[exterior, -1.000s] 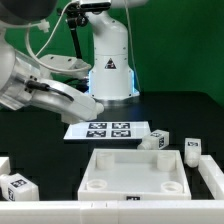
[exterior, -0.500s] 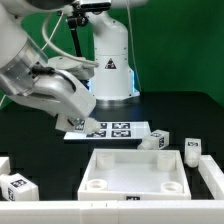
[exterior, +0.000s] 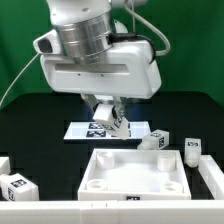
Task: Assemble one leg
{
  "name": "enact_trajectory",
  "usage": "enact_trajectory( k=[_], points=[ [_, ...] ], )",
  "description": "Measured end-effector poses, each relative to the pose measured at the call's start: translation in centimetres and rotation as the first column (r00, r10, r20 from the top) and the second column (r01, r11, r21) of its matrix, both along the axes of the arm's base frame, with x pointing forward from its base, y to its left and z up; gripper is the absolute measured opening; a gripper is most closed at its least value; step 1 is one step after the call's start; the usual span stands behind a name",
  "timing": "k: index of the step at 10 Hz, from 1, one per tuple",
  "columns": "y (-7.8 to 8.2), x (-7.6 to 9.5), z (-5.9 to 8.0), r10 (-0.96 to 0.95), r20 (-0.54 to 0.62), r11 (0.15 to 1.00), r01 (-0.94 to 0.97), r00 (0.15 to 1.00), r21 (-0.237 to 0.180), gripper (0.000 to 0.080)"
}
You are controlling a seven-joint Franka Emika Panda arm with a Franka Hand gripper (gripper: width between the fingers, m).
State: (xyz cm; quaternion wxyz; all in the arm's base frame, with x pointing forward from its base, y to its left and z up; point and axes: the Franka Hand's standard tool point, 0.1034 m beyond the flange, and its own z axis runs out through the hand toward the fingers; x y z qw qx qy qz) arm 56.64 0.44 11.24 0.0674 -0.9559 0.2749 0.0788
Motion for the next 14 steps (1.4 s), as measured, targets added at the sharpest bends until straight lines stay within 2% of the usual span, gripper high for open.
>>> enact_trajectory(
  k=[2, 3, 4, 5, 6, 7, 8, 9, 10, 12, 14],
  points=[
    [0.6, 0.1, -0.2, 0.006, 0.102, 0.999, -0.002, 0.995, -0.041, 0.029],
    [0.7, 0.8, -0.3, 0.007, 0.165, 0.998, 0.004, 0.986, -0.066, 0.029],
    [1.1, 1.2, -0.3, 0.041, 0.221, 0.994, -0.018, 0.974, -0.104, 0.029],
    [2.5, 2.1, 0.0, 0.182, 0.295, 0.971, -0.124, 0.938, -0.206, 0.029],
    [3.2, 2.1, 0.1, 0.27, 0.283, 0.95, -0.208, 0.92, -0.231, 0.029],
    [3.9, 2.7, 0.4, 0.308, 0.276, 0.939, -0.244, 0.91, -0.244, 0.029],
    [5.3, 3.3, 0.5, 0.381, 0.256, 0.911, -0.315, 0.888, -0.266, 0.029],
    [6.3, 3.7, 0.2, 0.451, 0.181, 0.878, -0.398, 0.874, -0.267, 0.029],
    [6.3, 4.5, 0.4, 0.437, 0.206, 0.886, -0.38, 0.875, -0.267, 0.029],
    [6.3, 4.3, 0.2, 0.437, 0.204, 0.886, -0.38, 0.876, -0.266, 0.029],
    [6.9, 5.0, 0.5, 0.478, 0.231, 0.866, -0.411, 0.847, -0.286, 0.029]
  ],
)
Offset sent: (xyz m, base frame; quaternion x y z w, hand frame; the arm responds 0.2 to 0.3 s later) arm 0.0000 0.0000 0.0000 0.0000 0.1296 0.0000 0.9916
